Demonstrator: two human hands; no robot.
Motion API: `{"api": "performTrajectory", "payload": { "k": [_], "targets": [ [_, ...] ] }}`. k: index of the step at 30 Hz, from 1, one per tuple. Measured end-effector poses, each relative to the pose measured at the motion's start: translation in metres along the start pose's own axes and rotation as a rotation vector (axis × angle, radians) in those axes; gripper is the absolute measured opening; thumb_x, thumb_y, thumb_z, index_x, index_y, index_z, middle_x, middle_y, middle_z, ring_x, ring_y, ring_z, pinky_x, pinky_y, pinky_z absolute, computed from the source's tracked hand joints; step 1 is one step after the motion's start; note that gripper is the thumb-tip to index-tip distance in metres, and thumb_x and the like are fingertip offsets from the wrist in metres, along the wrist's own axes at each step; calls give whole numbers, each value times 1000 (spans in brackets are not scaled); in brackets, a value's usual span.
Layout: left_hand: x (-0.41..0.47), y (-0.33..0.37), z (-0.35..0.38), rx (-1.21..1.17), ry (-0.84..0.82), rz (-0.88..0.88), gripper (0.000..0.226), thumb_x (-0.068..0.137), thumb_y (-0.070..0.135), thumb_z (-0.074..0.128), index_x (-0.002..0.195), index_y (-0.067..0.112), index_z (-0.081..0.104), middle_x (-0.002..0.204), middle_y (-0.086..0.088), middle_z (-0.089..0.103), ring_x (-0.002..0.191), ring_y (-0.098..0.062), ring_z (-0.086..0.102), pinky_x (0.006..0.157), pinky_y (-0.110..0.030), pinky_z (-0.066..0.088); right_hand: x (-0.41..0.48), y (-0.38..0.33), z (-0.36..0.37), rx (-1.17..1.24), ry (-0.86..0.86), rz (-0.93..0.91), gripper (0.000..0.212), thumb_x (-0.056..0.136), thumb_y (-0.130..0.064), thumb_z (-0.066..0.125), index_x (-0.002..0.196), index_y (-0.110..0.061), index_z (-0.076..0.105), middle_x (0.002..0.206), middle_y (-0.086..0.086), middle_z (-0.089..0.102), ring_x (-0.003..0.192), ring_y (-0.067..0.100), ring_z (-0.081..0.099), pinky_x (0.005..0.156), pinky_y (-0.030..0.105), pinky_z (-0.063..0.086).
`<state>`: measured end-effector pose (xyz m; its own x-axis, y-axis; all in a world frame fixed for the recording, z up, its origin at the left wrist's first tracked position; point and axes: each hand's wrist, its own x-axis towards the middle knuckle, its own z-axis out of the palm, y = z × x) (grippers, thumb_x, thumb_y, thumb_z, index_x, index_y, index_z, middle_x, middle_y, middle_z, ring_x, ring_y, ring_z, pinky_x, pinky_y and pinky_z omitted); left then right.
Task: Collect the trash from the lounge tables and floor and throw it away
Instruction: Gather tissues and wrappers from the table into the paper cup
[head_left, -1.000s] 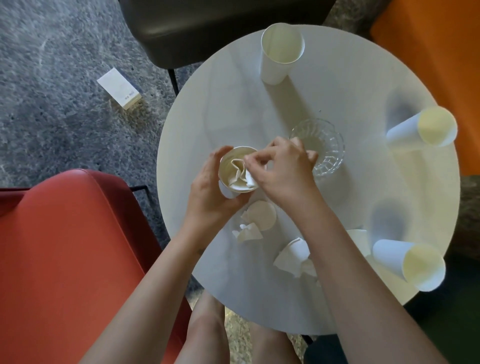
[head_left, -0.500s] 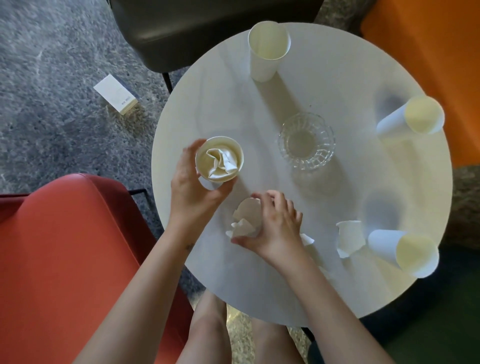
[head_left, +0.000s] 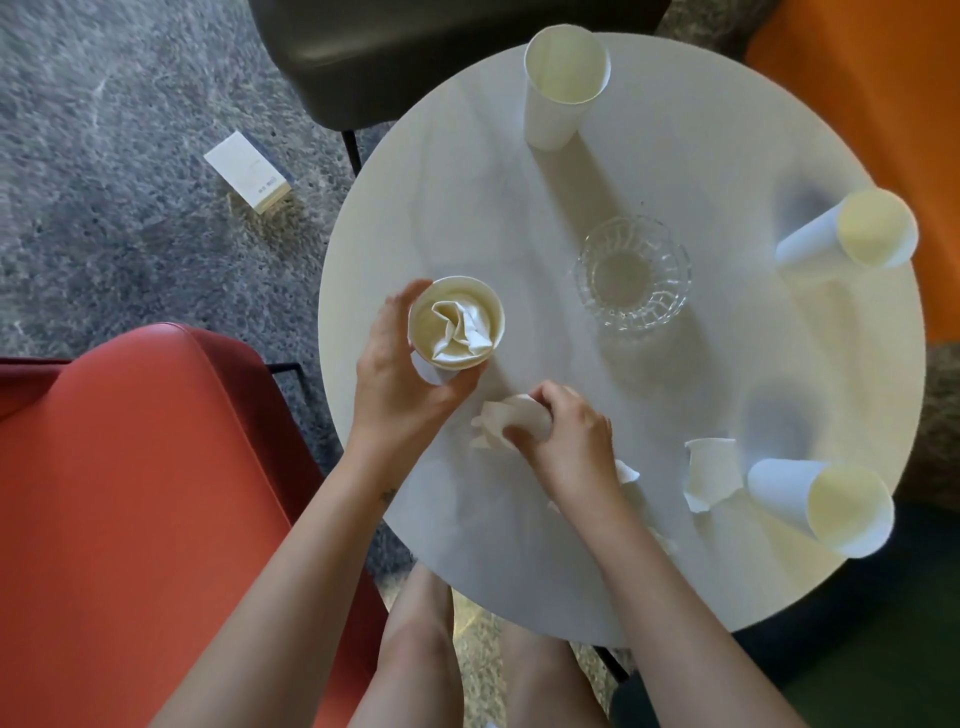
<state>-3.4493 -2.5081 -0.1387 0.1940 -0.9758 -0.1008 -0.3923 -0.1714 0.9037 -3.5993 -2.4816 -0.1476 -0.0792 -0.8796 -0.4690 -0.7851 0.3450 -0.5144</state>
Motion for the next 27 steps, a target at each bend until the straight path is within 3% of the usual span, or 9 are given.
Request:
{"api": "performTrajectory", "payload": {
  "k": [3, 5, 7, 10, 13, 15, 20, 27],
  "targets": [
    [-2, 0, 2, 10, -6, 3, 69, 66, 19, 81, 125, 17, 46, 113, 8, 54, 104, -1, 52, 93, -30, 47, 2, -2, -23, 145, 98, -29, 5, 81, -12, 65, 82, -7, 66, 75, 9, 66, 74, 29, 59, 62, 27, 30],
    [-3, 0, 3, 34, -5, 23, 70, 65, 19, 81, 126, 17, 46, 114, 8, 54, 105, -5, 53, 93, -24, 44, 6, -11, -41, 209, 266, -78, 5, 84, -10, 64, 82, -7, 67, 69, 6, 64, 64, 19, 54, 57, 21, 31],
    [-3, 2, 5, 60, -6, 59, 70, 64, 18, 82, 125, 16, 46, 112, 7, 54, 104, -9, 53, 90, -19, 42, 9, -26, -56, 286, 424, -160, 5, 84, -11, 63, 83, -10, 68, 66, -3, 61, 60, 6, 50, 57, 13, 34],
    [-3, 4, 8, 90, -8, 88, 72, 63, 16, 83, 125, 11, 47, 112, 2, 54, 103, -15, 53, 88, -23, 41, 12, -50, -62, 319, 536, -297, 9, 83, -14, 62, 84, -9, 70, 68, -9, 60, 65, 6, 53, 62, 14, 40],
    [-2, 8, 12, 97, -7, 95, 72, 63, 16, 83, 125, 8, 47, 111, -2, 56, 102, -20, 55, 85, -25, 43, 13, -62, -56, 233, 485, -369, 11, 83, -13, 62, 82, -6, 70, 71, 4, 68, 66, 21, 61, 67, 33, 49],
    [-1, 7, 13, 105, -12, 107, 73, 63, 15, 83, 125, 6, 47, 110, -4, 56, 100, -16, 53, 82, -14, 40, 14, -64, -51, 162, 437, -375, 13, 84, -14, 61, 82, -5, 70, 71, 10, 66, 67, 30, 60, 68, 41, 49],
    [2, 7, 12, 173, -45, 140, 72, 62, 14, 82, 124, 2, 48, 109, -11, 58, 98, -11, 48, 80, 0, 30, 18, -71, -50, -75, 351, -412, 17, 88, -18, 58, 80, -9, 70, 65, 0, 40, 65, 28, 49, 66, 30, 27],
    [5, 12, 13, 211, -61, 180, 71, 61, 12, 81, 123, -2, 50, 106, -14, 60, 94, -14, 48, 77, -12, 33, 27, -71, -50, -126, 258, -395, 16, 89, -17, 58, 90, -10, 72, 68, 0, 36, 69, 28, 49, 69, 31, 29]
  ]
}}
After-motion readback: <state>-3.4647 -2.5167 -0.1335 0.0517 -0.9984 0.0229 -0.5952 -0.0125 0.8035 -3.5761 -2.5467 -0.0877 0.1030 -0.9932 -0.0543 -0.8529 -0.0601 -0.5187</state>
